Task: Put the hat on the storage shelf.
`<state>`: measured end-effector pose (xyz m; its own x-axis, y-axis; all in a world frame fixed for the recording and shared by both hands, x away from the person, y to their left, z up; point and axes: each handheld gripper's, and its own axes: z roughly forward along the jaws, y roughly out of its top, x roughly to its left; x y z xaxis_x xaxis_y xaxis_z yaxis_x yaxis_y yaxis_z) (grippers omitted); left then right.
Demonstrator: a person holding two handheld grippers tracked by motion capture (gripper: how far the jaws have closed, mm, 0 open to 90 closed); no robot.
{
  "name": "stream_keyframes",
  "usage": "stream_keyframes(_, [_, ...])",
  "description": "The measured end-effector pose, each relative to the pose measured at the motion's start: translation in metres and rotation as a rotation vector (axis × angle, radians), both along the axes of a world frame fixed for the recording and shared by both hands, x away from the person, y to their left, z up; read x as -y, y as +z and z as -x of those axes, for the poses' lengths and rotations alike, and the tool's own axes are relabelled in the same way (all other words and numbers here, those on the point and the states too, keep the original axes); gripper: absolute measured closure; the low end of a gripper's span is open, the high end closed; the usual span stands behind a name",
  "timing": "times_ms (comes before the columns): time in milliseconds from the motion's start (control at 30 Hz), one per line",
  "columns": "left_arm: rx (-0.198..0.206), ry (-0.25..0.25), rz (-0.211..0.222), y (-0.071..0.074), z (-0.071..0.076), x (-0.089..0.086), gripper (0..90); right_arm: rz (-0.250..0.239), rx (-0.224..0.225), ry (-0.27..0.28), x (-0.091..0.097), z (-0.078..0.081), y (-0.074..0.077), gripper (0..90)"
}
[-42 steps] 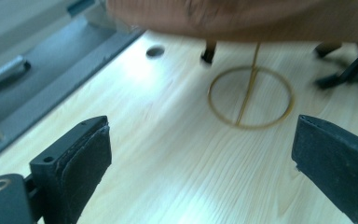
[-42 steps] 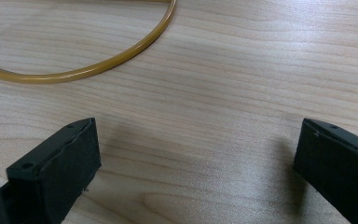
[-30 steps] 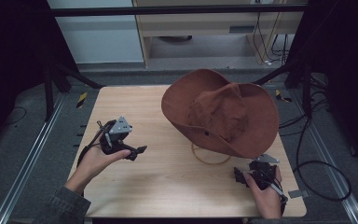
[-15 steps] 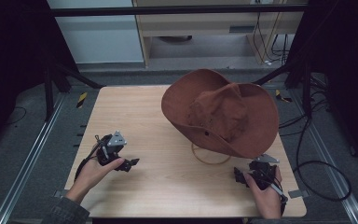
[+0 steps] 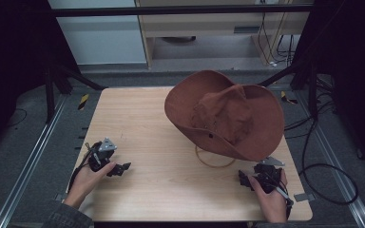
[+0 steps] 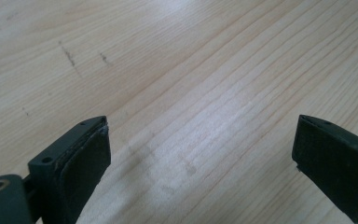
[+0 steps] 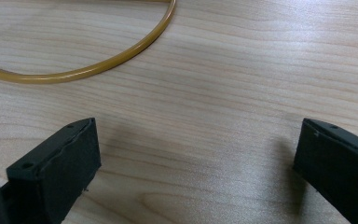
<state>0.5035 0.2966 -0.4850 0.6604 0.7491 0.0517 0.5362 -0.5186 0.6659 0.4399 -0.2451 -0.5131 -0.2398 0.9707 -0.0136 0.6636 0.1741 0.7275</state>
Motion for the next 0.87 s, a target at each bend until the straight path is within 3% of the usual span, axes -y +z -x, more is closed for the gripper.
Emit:
stream_keyframes(133, [-0.007,0.015,-0.016,-0.007,-0.001,-0.004,3.9,0.0,0.0,0.0,0.0,0.0,0.0,0.4])
stream_keyframes(400, [-0.024,0.032,0.014,-0.016,-0.001,-0.009,3.4,0.0,0.0,0.0,0.0,0.0,0.0,0.4])
stream_keyframes(567, [-0.009,0.033,0.029,-0.019,0.001,-0.009,1.4,0.001,0.001,-0.001,0.0,0.0,0.0,0.4])
stream_keyframes(633, [0.026,0.038,0.059,-0.023,0.003,-0.01,0.0,0.001,0.001,-0.001,0.0,0.0,0.0,0.4])
stream_keyframes(867, [0.026,0.038,0.058,-0.023,0.003,-0.01,0.0,-0.017,-0.009,-0.015,-0.002,0.001,0.0,0.4])
